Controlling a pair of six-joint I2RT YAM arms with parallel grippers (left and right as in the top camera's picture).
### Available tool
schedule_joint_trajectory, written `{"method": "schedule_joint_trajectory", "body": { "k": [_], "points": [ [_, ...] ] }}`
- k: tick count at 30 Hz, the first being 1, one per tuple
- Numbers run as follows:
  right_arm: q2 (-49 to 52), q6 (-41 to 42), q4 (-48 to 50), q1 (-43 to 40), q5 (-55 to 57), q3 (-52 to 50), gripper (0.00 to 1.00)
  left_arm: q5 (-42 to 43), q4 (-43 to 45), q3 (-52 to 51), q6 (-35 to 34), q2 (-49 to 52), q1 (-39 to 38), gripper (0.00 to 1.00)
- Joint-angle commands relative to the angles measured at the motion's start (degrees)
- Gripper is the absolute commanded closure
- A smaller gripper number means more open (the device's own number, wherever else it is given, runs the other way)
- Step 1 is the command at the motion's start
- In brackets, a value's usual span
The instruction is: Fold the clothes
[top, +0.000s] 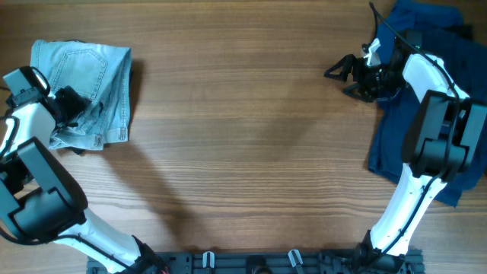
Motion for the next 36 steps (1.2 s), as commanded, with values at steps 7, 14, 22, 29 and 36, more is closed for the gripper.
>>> {"method": "schedule_joint_trajectory", "body": {
  "k": [7, 14, 22, 29, 36],
  "points": [
    [2.0, -0.1, 2.0, 0.3, 5.7, -0.7, 0.0, 0.9, 9.2, 0.7, 0.9, 2.5, -0.3, 0.0],
    [1.6, -0.3, 2.1, -0.5, -0.5, 3.5, 0.0, 0.8, 7.0, 1.3, 0.9, -8.6, -1.0, 0.0],
    [-17.0, -9.3, -5.1, 0.3, 10.8, 15.4, 0.0, 6.3, -7.1, 1.3, -3.5, -29.5, -1.5, 0.0],
    [-31.2, -9.2, -18.6, 6.7, 29.1, 15.4, 0.0, 18.9, -17.1, 1.3, -10.5, -36.4, -4.2, 0.0],
    [-44.6, -7.0, -28.0, 7.8, 28.8, 15.4, 0.0, 18.9, -20.0, 1.3, -10.5, -36.3, -4.3, 0.0]
  ]
}}
